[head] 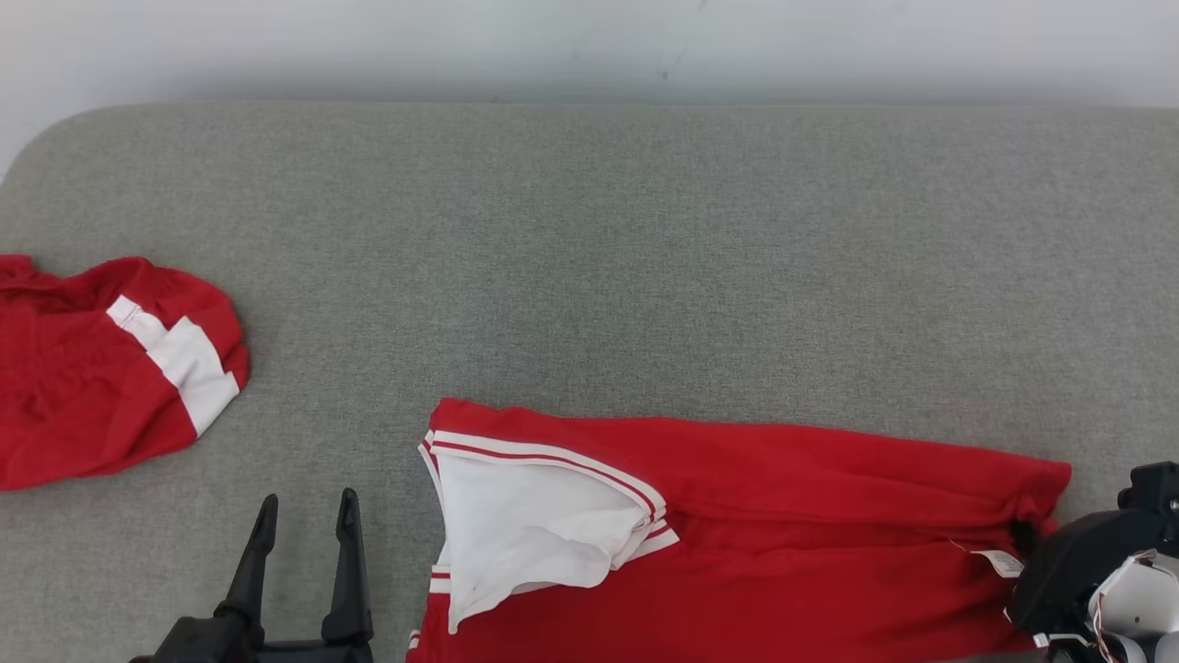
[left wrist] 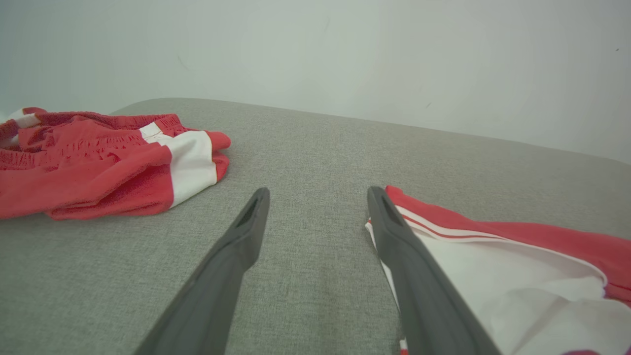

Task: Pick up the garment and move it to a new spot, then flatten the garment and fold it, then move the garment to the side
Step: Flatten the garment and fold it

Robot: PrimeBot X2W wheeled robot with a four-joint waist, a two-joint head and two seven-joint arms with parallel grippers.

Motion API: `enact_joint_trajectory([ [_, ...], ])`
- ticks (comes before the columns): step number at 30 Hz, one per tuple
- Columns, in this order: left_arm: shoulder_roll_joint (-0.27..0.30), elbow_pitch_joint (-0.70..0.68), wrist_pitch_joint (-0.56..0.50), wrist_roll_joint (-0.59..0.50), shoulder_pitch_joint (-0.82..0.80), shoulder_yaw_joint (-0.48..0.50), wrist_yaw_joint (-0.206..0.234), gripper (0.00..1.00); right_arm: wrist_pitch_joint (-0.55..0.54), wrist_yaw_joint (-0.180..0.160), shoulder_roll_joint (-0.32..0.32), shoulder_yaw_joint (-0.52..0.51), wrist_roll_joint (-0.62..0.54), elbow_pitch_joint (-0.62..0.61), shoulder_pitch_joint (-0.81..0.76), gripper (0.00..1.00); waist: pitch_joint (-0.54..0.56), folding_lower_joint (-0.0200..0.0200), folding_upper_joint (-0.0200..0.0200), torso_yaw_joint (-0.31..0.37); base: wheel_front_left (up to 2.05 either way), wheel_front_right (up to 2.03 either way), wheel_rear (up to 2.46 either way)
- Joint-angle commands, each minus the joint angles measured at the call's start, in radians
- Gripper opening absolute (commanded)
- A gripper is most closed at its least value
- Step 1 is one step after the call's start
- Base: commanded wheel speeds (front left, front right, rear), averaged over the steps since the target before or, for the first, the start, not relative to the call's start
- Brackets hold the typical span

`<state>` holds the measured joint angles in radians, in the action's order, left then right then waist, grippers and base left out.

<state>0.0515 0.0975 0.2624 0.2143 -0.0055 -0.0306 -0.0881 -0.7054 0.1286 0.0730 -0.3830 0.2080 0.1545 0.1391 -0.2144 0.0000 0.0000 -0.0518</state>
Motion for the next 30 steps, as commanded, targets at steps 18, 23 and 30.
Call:
enact_joint_trajectory([
  [18, -0.002, -0.011, 0.003, 0.003, -0.001, -0.005, 0.007, 1.00, 0.162, 0.001, 0.018, -0.403, -0.125, -0.103, 0.057, 0.00, 0.009, 0.0000, 0.0000, 0.048, 0.00, 0.00, 0.00],
  [23, -0.002, -0.015, 0.003, 0.006, 0.005, -0.006, 0.013, 1.00, 0.183, 0.001, 0.007, -0.440, -0.149, -0.111, 0.047, 0.00, 0.022, 0.0000, 0.0000, 0.055, 0.00, 0.00, 0.00],
  [30, -0.001, -0.014, 0.003, 0.011, 0.019, -0.011, 0.013, 1.00, 0.186, 0.001, -0.018, -0.326, -0.121, -0.157, -0.028, 0.00, 0.058, 0.0000, 0.0000, 0.048, 0.00, 0.00, 0.00],
])
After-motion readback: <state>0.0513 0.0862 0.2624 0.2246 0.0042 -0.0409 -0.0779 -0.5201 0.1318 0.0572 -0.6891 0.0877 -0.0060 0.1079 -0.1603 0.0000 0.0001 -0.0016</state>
